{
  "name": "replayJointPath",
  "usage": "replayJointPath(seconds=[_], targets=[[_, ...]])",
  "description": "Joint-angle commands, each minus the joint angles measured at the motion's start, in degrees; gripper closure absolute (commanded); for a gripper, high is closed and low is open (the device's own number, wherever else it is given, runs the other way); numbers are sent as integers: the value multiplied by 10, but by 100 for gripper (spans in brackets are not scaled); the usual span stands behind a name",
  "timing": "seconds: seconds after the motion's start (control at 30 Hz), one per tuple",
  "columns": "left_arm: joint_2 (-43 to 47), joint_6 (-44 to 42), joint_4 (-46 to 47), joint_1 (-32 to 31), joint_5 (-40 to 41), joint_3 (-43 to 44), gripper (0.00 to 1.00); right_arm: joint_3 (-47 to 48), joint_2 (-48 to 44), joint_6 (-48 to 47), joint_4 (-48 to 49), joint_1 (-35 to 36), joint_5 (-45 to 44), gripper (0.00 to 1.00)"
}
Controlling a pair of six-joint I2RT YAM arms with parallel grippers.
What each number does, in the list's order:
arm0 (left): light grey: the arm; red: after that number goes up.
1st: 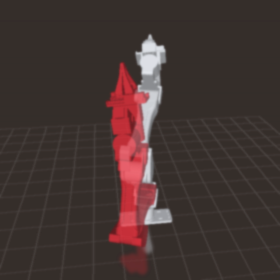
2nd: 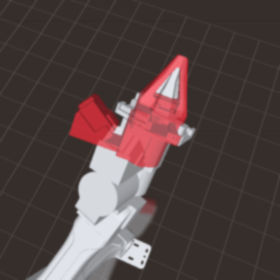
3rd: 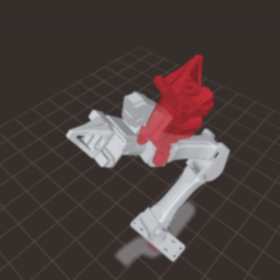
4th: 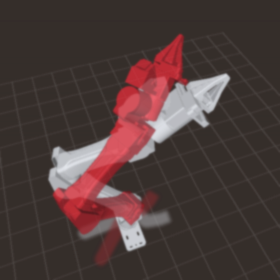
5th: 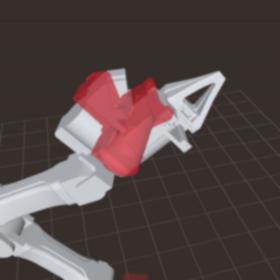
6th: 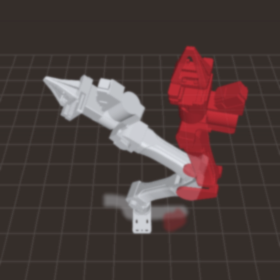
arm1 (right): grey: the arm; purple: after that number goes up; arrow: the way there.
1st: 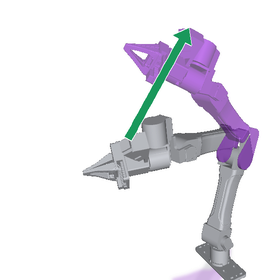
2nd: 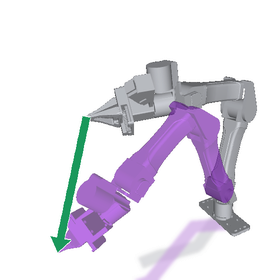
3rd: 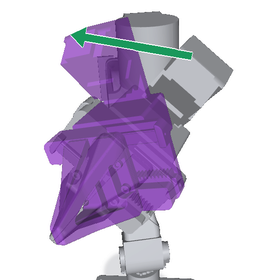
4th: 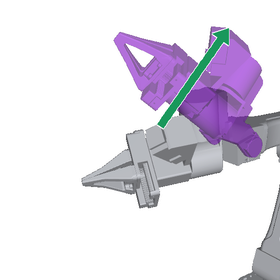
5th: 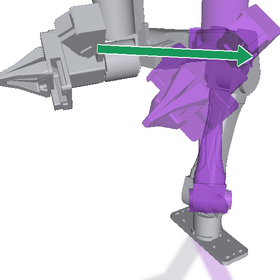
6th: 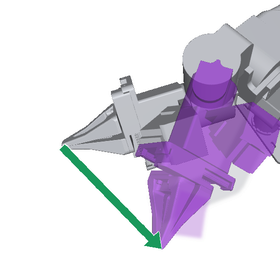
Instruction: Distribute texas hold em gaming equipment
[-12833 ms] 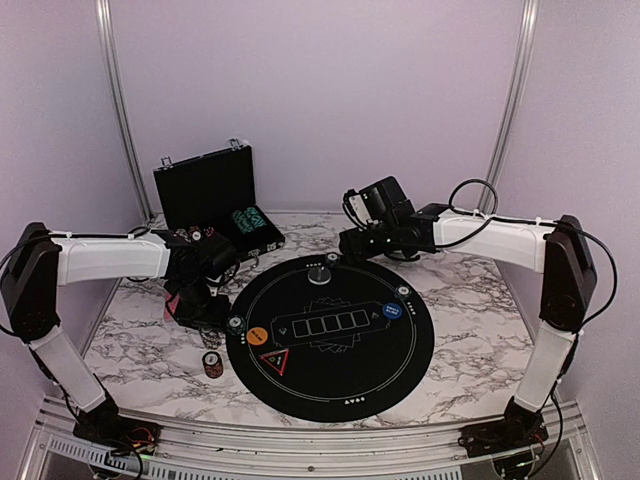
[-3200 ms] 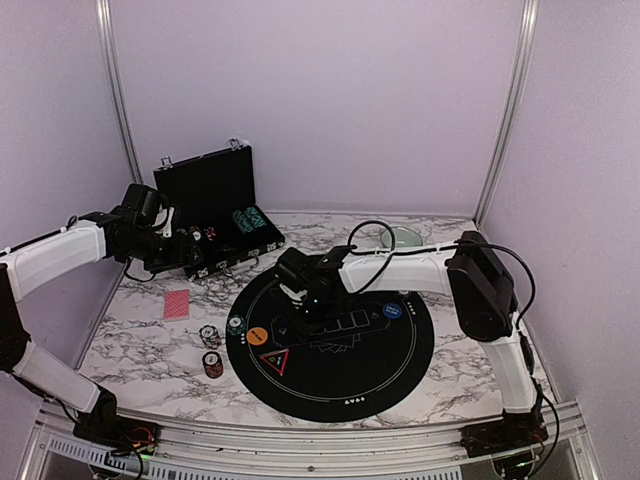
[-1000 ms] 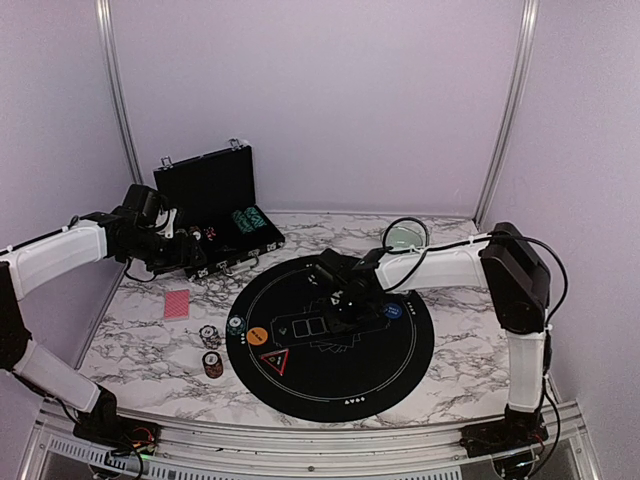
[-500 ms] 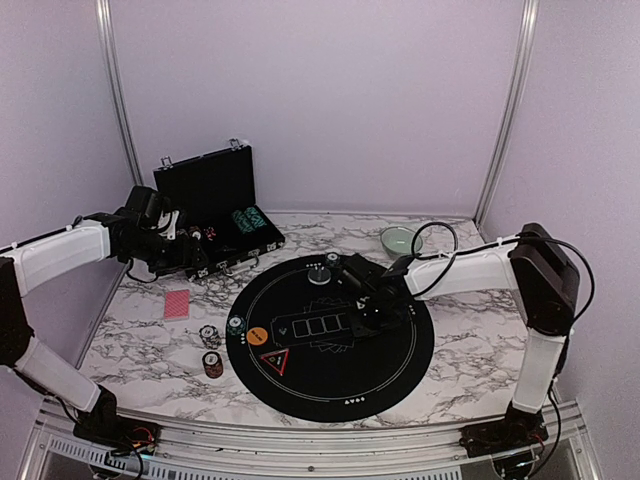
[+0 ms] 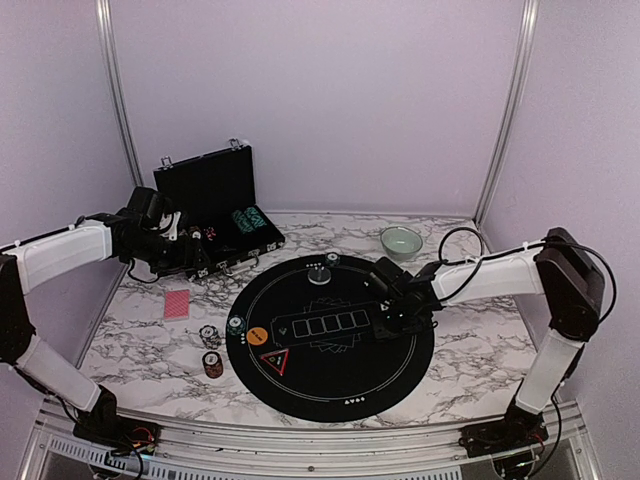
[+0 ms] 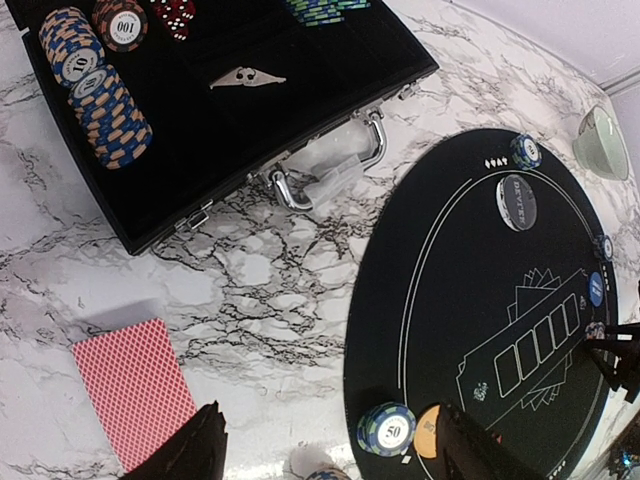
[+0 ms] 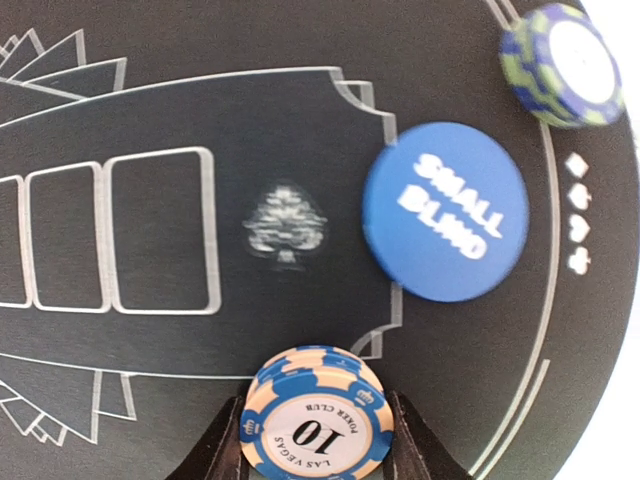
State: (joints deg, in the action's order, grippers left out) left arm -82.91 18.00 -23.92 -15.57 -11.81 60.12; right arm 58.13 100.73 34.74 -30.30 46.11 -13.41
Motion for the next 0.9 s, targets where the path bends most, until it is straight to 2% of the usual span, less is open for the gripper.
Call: replayJointPath(seconds=[0.0, 0.33, 0.87], targets=[[-7, 3, 10, 4, -6, -4, 28, -49, -5, 8, -43, -29, -20, 68], [-6, 2, 11, 4, -7, -6, 28, -90, -31, -4, -21, -73, -26, 68], [-4, 2, 11, 4, -6, -7, 28, -102, -33, -37, 9, -132, -42, 68]])
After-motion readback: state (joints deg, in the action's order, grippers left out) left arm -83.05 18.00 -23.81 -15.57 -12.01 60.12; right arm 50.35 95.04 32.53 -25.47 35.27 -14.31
